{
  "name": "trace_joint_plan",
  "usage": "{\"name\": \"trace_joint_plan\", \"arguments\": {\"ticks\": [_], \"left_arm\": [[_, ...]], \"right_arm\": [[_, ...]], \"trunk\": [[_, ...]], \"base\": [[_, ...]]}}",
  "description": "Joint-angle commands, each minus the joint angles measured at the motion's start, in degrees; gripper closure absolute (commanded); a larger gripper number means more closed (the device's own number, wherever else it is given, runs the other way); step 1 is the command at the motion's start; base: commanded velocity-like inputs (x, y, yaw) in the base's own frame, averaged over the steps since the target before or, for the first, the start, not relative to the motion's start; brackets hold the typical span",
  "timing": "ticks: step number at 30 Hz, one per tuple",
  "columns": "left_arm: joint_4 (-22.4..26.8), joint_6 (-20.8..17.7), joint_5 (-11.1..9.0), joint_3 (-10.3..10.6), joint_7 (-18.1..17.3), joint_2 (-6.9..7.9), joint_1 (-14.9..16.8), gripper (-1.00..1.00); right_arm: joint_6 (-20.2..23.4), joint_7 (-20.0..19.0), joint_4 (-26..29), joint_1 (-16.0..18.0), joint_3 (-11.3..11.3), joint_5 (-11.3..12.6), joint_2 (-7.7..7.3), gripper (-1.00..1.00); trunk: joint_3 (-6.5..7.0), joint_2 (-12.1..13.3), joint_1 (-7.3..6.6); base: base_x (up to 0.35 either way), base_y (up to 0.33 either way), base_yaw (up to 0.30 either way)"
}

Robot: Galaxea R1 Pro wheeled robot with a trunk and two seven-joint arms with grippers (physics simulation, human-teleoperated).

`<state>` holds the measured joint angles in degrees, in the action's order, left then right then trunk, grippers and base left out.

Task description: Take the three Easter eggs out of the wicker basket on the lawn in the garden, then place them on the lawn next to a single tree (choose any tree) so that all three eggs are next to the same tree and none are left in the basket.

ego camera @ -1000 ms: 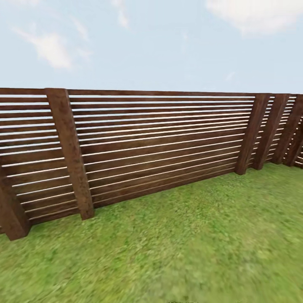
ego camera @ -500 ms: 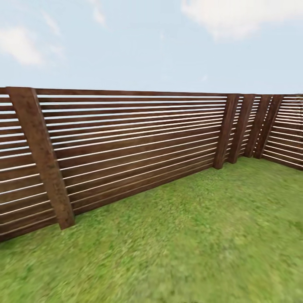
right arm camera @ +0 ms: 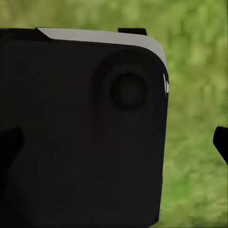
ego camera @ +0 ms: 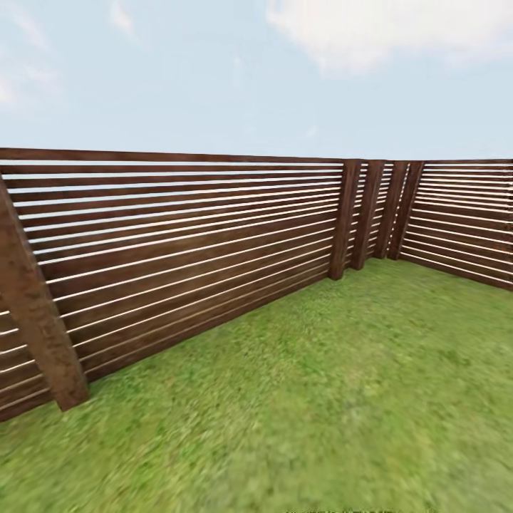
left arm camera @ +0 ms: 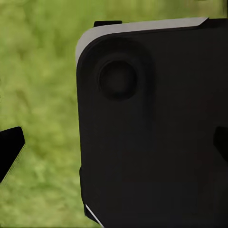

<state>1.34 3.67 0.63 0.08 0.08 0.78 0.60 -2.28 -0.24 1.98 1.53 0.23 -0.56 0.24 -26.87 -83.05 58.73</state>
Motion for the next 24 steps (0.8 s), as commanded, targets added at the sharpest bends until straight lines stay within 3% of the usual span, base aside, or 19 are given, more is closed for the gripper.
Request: {"name": "trace_joint_plan", "arguments": {"ticks": [1, 24], "left_arm": [[-0.05, 0.20, 0.03, 0.01, 0.01, -0.01, 0.02, -1.00], [-0.08, 0.20, -0.04, 0.01, 0.01, 0.01, 0.02, -1.00]], "right_arm": [[-0.20, -0.02, -0.07, 0.05, 0.04, -0.05, 0.01, -1.00], [-0.24, -0.02, 0.04, 0.05, 0.04, -0.05, 0.02, -1.00]], "trunk": [[-0.06, -0.03, 0.00], [-0.06, -0.03, 0.00]], "base": [[0.000, 0.000, -0.294], [0.000, 0.000, -0.279]]}}
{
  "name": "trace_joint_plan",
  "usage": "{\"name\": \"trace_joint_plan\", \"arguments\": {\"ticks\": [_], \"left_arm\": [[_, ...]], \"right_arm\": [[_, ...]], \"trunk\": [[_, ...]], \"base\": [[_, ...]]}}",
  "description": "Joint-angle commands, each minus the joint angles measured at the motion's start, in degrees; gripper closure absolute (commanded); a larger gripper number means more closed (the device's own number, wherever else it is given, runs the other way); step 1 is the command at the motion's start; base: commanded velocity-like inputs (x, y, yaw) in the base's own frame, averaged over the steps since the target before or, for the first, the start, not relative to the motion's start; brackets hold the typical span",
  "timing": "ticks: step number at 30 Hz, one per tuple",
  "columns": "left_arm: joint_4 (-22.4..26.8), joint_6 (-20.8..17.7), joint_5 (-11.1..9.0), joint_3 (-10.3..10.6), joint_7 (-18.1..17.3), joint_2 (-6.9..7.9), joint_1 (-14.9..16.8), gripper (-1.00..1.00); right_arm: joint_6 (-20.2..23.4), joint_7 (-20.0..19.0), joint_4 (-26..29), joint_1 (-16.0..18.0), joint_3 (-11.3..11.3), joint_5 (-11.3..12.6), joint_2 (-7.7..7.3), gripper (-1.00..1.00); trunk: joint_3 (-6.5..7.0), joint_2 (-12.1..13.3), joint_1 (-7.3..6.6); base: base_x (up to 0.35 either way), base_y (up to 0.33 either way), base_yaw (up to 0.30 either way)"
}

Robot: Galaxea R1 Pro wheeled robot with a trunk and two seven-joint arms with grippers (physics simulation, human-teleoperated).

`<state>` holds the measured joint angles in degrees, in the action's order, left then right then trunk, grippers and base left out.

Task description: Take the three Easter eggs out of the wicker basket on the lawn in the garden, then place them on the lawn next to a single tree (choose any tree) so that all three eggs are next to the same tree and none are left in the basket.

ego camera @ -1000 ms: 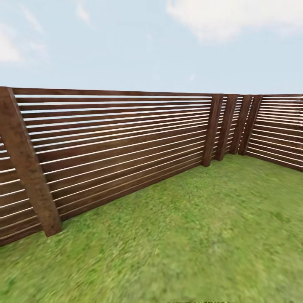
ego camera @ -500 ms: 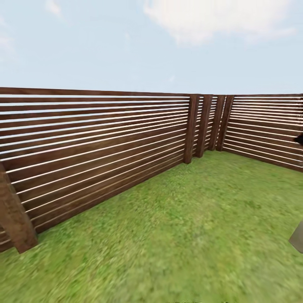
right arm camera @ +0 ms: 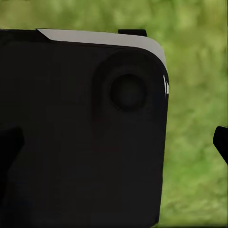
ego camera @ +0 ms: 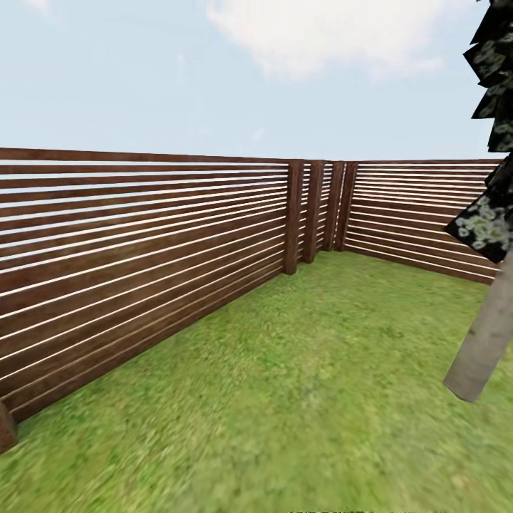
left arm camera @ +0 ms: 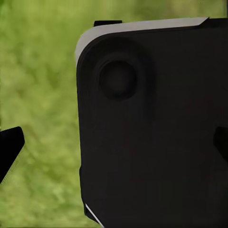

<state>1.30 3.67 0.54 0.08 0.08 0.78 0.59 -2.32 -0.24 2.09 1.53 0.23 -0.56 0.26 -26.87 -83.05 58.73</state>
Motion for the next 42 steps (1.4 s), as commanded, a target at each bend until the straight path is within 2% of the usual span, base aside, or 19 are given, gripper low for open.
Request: {"name": "trace_joint_plan", "arguments": {"ticks": [1, 42], "left_arm": [[-0.04, 0.20, 0.04, 0.01, 0.01, 0.01, 0.02, -1.00], [-0.03, 0.20, 0.07, 0.01, 0.01, 0.01, 0.02, -1.00]], "right_arm": [[-0.21, -0.02, -0.07, 0.05, 0.04, -0.05, 0.01, -1.00], [-0.23, -0.02, -0.07, 0.05, 0.04, -0.14, 0.62, -1.00]], "trunk": [[-0.06, -0.03, 0.00], [-0.06, -0.03, 0.00]], "base": [[0.000, 0.000, -0.267], [0.000, 0.000, -0.247]]}}
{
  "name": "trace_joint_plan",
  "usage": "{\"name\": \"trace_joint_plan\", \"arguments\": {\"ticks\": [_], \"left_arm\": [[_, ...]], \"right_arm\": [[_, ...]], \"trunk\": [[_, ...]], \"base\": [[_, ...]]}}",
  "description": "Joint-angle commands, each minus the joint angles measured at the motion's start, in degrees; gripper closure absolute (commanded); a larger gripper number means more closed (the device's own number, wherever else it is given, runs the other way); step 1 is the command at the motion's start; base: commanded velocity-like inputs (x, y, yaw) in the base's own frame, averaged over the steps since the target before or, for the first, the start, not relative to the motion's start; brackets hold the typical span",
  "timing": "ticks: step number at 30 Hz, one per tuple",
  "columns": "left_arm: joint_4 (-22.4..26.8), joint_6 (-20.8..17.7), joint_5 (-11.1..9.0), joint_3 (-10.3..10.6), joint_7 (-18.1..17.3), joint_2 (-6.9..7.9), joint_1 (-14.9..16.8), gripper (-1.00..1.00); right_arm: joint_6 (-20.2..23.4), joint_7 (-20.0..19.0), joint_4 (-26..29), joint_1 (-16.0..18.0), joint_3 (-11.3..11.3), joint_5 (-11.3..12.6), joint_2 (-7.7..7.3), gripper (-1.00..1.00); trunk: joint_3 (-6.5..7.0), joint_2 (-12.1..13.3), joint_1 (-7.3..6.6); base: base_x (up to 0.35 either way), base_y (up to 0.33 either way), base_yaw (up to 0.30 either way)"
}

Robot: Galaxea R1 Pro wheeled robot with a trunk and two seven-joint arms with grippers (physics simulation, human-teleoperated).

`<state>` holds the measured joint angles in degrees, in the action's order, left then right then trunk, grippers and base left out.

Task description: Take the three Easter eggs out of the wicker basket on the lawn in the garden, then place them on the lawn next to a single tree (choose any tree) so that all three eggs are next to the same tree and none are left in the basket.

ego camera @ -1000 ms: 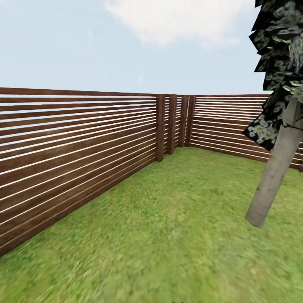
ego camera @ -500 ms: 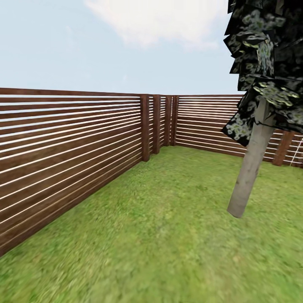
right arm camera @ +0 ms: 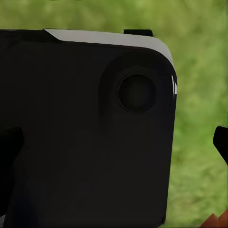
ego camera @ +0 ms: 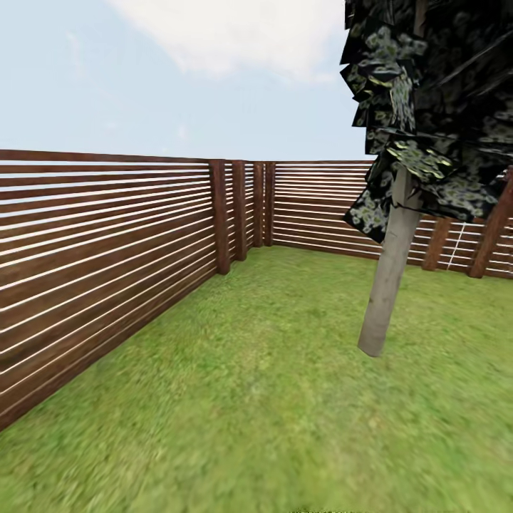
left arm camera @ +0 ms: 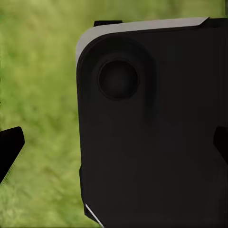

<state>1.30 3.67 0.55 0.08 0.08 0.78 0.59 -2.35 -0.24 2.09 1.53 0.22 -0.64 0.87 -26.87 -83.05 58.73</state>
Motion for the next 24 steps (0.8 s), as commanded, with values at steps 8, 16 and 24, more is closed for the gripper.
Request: {"name": "trace_joint_plan", "arguments": {"ticks": [8, 16, 24], "left_arm": [[-0.04, 0.20, -0.01, 0.01, 0.01, 0.01, 0.02, -1.00], [-0.03, 0.20, 0.04, 0.01, 0.01, 0.01, 0.02, -1.00], [-0.05, 0.20, 0.06, 0.01, 0.01, 0.01, 0.02, -1.00]], "right_arm": [[-0.20, -0.02, -0.07, 0.05, 0.04, -0.06, 0.02, -1.00], [-0.20, -0.02, -0.07, 0.05, 0.04, -0.06, 0.03, -1.00], [-0.20, -0.02, -0.07, 0.05, 0.04, -0.06, 0.08, -1.00]], "trunk": [[-0.06, -0.03, 0.00], [-0.06, -0.03, 0.00], [-0.06, -0.03, 0.00]], "base": [[0.000, 0.000, -0.244], [0.000, 0.000, -0.244], [0.000, 0.000, -0.243]]}}
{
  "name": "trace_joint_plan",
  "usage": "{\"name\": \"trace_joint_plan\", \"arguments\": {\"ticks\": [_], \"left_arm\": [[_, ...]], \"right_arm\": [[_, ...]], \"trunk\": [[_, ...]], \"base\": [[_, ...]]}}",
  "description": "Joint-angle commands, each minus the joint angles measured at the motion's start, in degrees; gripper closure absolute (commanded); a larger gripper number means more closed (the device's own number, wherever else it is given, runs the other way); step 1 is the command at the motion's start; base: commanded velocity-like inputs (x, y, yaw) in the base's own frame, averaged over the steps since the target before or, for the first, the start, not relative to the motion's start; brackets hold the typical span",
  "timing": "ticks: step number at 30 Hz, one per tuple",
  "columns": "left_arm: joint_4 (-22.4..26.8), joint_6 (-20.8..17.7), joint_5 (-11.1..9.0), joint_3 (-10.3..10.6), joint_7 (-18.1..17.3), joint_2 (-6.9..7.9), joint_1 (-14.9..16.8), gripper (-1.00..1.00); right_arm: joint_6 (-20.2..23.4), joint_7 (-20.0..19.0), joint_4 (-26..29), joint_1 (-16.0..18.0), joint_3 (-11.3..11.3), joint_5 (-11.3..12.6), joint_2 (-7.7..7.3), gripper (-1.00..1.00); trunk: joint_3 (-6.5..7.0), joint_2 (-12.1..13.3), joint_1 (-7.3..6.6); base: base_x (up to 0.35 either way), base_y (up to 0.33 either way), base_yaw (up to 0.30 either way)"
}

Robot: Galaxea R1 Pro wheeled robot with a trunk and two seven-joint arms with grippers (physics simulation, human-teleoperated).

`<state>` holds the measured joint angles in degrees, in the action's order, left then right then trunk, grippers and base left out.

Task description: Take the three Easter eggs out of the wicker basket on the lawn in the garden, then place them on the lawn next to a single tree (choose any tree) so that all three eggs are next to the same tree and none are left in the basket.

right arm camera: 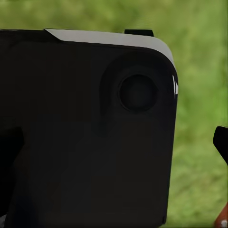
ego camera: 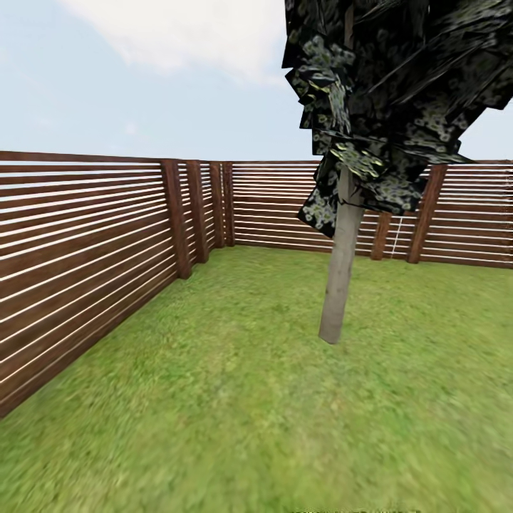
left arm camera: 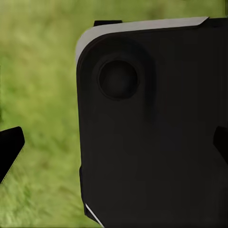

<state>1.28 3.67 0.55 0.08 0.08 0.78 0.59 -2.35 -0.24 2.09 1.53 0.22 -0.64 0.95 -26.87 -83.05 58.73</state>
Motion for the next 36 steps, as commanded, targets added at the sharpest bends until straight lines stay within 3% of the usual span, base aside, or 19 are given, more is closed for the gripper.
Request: {"name": "trace_joint_plan", "arguments": {"ticks": [1, 36], "left_arm": [[-0.04, 0.20, 0.04, 0.01, 0.01, 0.01, 0.02, -1.00], [-0.02, 0.20, 0.00, 0.01, 0.01, 0.01, 0.02, -1.00]], "right_arm": [[-0.20, -0.02, -0.07, 0.05, 0.04, -0.06, 0.01, -1.00], [-0.20, -0.02, -0.07, 0.05, 0.03, -0.06, 0.02, -1.00]], "trunk": [[-0.06, -0.03, 0.00], [-0.06, -0.03, 0.00]], "base": [[0.000, 0.000, -0.239], [0.000, 0.000, -0.231]]}}
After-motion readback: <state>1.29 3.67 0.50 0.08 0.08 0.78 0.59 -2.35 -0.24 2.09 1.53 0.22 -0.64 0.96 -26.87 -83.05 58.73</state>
